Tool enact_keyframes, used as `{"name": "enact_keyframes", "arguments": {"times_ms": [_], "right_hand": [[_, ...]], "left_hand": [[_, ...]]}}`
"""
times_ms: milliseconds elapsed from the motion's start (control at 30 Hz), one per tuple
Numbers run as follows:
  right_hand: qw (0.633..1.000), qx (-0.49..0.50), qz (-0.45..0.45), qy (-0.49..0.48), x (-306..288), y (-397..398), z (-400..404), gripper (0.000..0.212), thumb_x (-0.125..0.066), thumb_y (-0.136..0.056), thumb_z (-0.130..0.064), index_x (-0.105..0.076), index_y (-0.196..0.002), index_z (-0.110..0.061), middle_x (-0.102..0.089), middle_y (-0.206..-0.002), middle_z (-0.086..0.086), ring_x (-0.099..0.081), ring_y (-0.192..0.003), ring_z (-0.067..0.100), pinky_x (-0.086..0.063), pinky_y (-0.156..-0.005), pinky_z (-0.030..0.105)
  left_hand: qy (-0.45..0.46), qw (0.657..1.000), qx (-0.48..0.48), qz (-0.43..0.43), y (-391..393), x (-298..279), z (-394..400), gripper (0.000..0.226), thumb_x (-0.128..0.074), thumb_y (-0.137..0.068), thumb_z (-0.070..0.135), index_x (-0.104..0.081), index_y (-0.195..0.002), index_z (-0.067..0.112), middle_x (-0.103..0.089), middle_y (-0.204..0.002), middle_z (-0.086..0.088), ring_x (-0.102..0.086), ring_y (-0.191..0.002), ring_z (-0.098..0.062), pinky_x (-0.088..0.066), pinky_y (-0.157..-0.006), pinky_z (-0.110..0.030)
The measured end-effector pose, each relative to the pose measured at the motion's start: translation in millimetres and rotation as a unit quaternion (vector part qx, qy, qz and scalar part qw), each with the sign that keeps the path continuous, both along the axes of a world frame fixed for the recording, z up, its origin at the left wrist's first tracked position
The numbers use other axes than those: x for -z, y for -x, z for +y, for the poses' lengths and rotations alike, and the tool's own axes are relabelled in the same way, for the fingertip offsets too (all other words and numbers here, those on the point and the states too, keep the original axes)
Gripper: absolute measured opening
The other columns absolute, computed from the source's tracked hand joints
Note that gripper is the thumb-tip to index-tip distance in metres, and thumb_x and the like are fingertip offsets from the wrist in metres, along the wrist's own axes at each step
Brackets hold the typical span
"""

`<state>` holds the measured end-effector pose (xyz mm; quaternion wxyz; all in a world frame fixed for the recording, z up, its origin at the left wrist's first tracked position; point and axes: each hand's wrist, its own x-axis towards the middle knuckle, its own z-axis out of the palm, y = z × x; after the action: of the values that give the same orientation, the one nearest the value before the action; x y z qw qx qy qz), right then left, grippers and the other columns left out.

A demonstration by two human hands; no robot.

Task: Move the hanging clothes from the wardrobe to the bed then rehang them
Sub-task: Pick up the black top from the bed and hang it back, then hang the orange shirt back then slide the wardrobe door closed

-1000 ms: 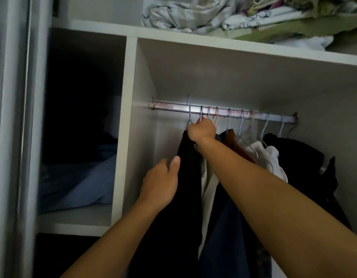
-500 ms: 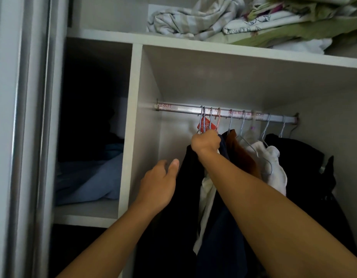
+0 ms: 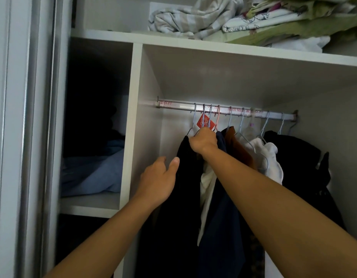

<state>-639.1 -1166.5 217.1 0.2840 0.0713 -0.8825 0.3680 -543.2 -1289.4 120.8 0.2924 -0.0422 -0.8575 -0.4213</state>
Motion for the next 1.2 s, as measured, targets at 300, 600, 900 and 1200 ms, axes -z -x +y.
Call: {"name": "enact_keyframes", "arguments": {"times_ms": [300,600,900,1200], "right_hand": [[0.999,-0.035,-0.040,0.005,5.1,-41.2,28.7,0.020,-0.055,-0.090,-0.010,-0.067,-0.081,0.003,-0.070,-0.067,0.016,-0.070,-0.055,0.023,-0.062,-0.061,0.037],[0.979,-0.051,-0.168,-0.104,61.4,-152.9,77.8,0.026,-0.066,-0.089,-0.022,-0.071,-0.088,0.004,-0.074,-0.080,0.016,-0.070,-0.065,0.022,-0.057,-0.060,0.029],[0.921,0.073,-0.273,-0.268,103.7,-296.6,170.2,0.019,-0.072,-0.083,-0.031,-0.073,-0.087,-0.013,-0.074,-0.077,0.007,-0.069,-0.078,0.022,-0.057,-0.076,0.032],[0.893,0.221,-0.320,-0.226,131.9,-486.5,273.8,0.018,-0.068,-0.089,-0.032,-0.071,-0.098,-0.017,-0.070,-0.096,-0.003,-0.067,-0.088,0.014,-0.052,-0.092,0.034]], "left_hand": [[0.001,1.000,0.023,-0.012,-12.9,-16.0,3.2,0.051,-0.054,-0.096,0.038,-0.048,-0.141,0.015,-0.054,-0.139,-0.005,-0.051,-0.127,-0.023,-0.039,-0.100,-0.030],[0.089,0.985,0.133,-0.057,-45.3,2.2,28.6,0.013,-0.065,-0.085,0.029,-0.068,-0.074,0.024,-0.068,-0.074,0.003,-0.065,-0.076,-0.019,-0.050,-0.069,-0.032],[0.285,0.884,0.341,-0.145,-104.5,18.6,119.3,0.033,-0.068,-0.081,0.042,-0.069,-0.084,0.009,-0.069,-0.088,-0.004,-0.067,-0.086,-0.024,-0.053,-0.082,-0.040],[0.377,0.778,0.494,-0.096,-239.9,39.7,274.6,0.030,-0.068,-0.084,0.042,-0.069,-0.101,0.017,-0.067,-0.103,0.003,-0.063,-0.094,-0.015,-0.052,-0.088,-0.033]]}}
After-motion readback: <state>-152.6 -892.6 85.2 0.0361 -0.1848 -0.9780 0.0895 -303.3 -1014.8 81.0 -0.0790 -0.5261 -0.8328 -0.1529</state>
